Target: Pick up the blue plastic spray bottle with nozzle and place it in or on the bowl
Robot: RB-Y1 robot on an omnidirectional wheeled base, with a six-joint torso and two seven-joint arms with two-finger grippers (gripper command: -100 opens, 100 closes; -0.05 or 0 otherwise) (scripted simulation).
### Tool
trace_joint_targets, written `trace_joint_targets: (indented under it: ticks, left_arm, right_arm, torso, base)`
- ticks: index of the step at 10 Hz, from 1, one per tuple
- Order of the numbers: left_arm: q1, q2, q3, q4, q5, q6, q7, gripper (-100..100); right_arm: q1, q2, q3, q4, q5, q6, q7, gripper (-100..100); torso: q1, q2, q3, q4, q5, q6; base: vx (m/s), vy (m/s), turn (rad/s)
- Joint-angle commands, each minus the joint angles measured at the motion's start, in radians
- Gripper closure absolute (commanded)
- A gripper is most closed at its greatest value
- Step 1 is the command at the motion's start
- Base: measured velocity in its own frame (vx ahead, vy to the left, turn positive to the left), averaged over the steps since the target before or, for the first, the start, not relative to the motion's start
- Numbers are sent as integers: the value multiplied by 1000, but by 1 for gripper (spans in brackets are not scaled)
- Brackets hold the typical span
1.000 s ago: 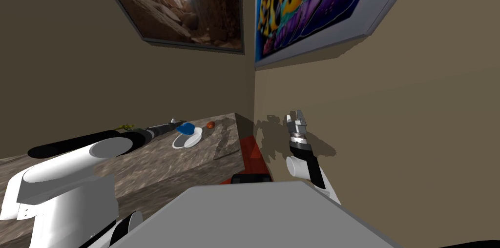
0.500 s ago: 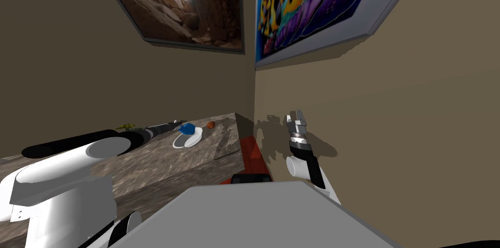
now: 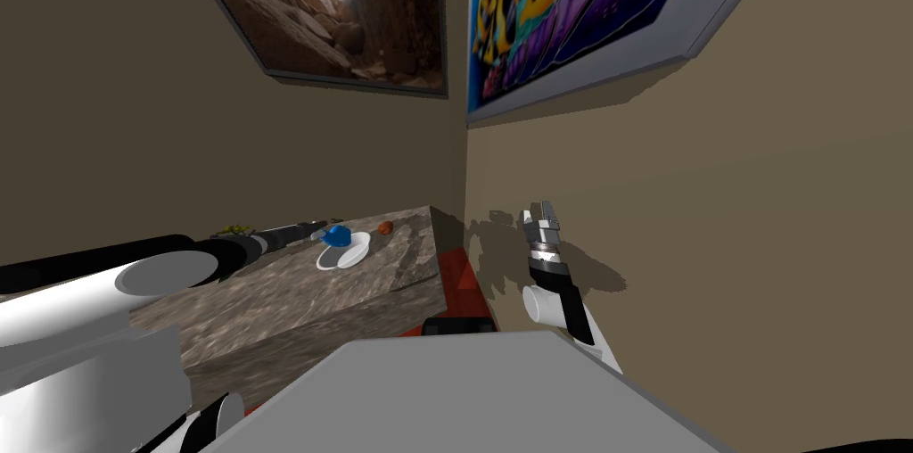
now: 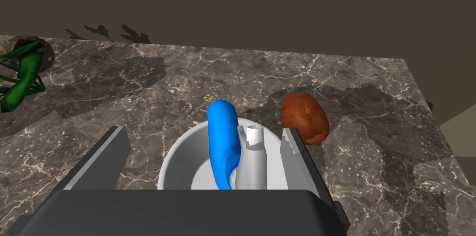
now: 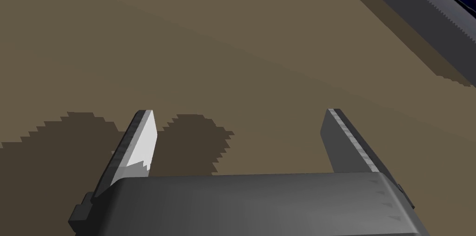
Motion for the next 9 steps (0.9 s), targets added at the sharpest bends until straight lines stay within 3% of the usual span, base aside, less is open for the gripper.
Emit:
trace_joint_targets:
  ticks: [1,7,8,9]
  left_arm:
    - [0,0,0,-1,0,0,0,-100]
    - [0,0,0,-1,0,0,0,-100]
    - [-38,48,36,49,16,25,-50,-100]
    - [-38,48,36,68,16,25,-71,-100]
  right_arm:
    - [0,0,0,0,0,0,0,0]
    - [0,0,0,0,0,0,0,0]
    - [0,0,0,0,0,0,0,0]
    - [0,0,0,0,0,0,0,0]
  torso:
    - [0,0,0,0,0,0]
    - [0,0,0,0,0,0]
    - [0,0,0,0,0,0]
    - [-3,-2,-1,0,-1,-1]
  base:
    - [-8,11,-30]
    - [1,-2,4]
    - [53,-75,183]
    - [58,-82,201]
